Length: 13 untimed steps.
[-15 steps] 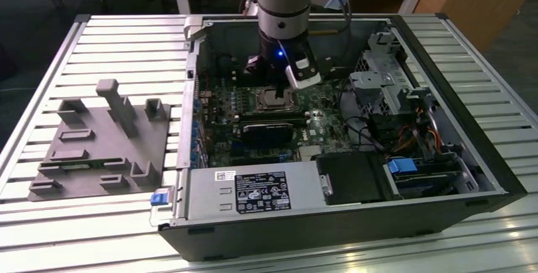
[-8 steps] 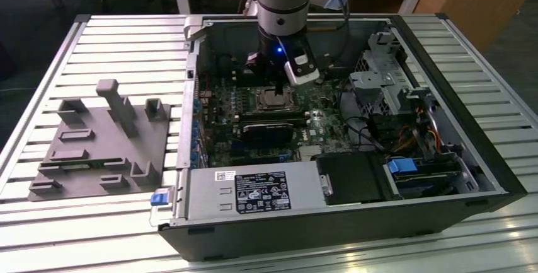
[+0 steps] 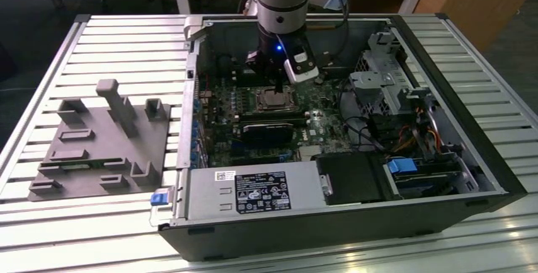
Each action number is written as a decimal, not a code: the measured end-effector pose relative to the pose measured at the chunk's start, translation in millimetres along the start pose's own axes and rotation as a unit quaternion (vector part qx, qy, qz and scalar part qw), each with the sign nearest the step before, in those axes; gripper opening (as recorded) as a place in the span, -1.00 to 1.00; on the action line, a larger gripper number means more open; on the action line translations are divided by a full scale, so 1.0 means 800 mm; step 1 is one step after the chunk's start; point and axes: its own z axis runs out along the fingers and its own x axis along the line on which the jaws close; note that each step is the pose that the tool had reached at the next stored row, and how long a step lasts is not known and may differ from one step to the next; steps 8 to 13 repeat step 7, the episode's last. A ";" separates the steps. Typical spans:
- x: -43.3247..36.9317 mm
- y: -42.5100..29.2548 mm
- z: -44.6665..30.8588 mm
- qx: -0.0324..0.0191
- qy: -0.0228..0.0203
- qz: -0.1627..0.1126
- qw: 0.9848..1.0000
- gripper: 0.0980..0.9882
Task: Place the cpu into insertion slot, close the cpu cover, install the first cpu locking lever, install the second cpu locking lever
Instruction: 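Install the second cpu locking lever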
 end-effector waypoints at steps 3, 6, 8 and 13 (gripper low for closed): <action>0.000 0.0000 0.0000 0.000 0.000 0.000 1.000 -0.99; 0.000 0.0000 0.0000 0.000 0.000 0.000 1.000 -0.99; 0.000 0.0000 0.0000 0.000 0.000 0.000 1.000 -0.99; 0.000 0.0000 0.0000 0.000 0.000 0.000 1.000 -0.99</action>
